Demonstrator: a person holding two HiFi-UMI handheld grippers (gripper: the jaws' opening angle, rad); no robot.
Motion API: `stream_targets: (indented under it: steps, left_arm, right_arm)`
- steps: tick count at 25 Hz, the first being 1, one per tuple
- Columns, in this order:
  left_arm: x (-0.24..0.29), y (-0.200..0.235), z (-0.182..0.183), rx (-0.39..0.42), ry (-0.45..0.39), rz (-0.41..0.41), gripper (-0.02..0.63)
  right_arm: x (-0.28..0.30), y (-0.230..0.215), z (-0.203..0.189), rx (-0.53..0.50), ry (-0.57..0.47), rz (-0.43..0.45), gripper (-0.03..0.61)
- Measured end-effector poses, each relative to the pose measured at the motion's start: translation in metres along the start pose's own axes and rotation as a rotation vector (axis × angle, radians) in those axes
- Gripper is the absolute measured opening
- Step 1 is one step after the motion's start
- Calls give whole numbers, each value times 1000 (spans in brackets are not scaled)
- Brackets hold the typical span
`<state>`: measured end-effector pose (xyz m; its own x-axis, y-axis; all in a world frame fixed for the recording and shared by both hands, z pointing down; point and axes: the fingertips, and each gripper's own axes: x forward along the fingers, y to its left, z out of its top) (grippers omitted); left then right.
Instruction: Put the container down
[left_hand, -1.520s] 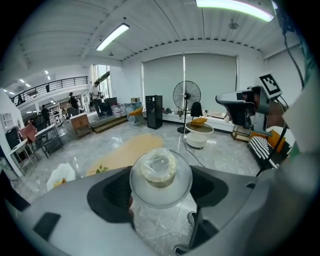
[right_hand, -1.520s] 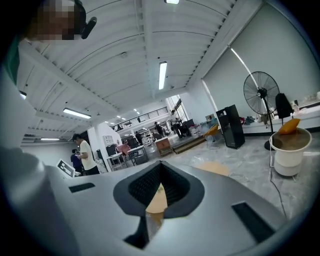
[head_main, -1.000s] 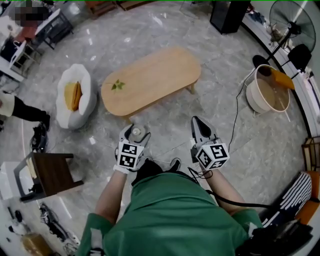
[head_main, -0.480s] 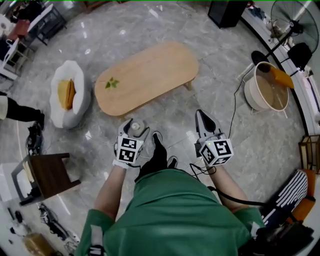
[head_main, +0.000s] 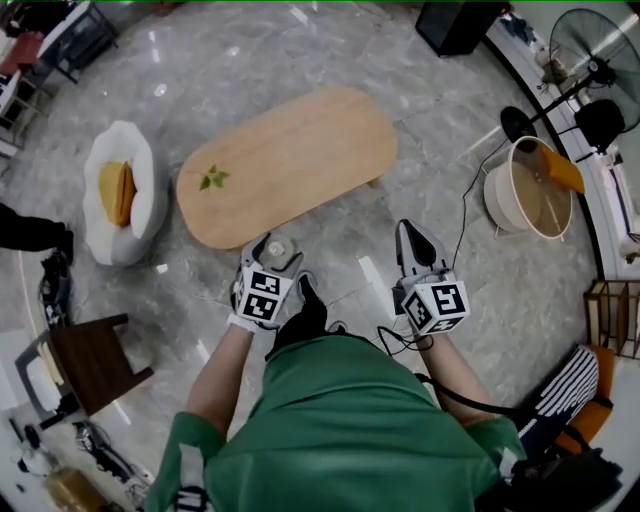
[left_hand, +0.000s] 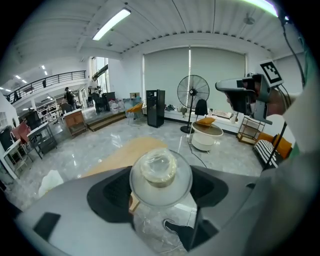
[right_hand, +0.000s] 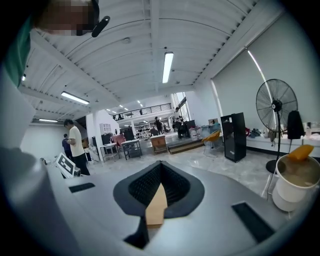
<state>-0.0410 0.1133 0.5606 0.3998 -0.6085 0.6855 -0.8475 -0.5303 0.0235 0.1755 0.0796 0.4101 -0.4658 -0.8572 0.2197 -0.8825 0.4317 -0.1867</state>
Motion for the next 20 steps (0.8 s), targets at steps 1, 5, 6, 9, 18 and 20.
stream_targets:
  steps: [1, 5, 6, 9, 18, 20]
  left_arm:
    - [5, 7, 4, 0, 2, -4, 345]
    - [28, 40, 14, -9, 6, -14, 345]
    - [34, 48, 14, -11, 6, -16, 345]
    - [50, 70, 11, -19, 20, -26, 345]
    - [106, 108, 25, -18, 59, 17, 345]
    - [120, 110, 33, -31, 65, 33, 345]
  right_arm:
    - [10, -1, 1, 1, 10, -3, 14]
    - [54, 0, 1, -8, 43, -2, 14]
    - [65, 1, 1, -11, 50, -2, 14]
    - [93, 5, 4, -27, 59, 3, 14]
    - [160, -24, 19, -96, 70, 41, 14]
    - [176, -38, 17, -103, 77, 66, 14]
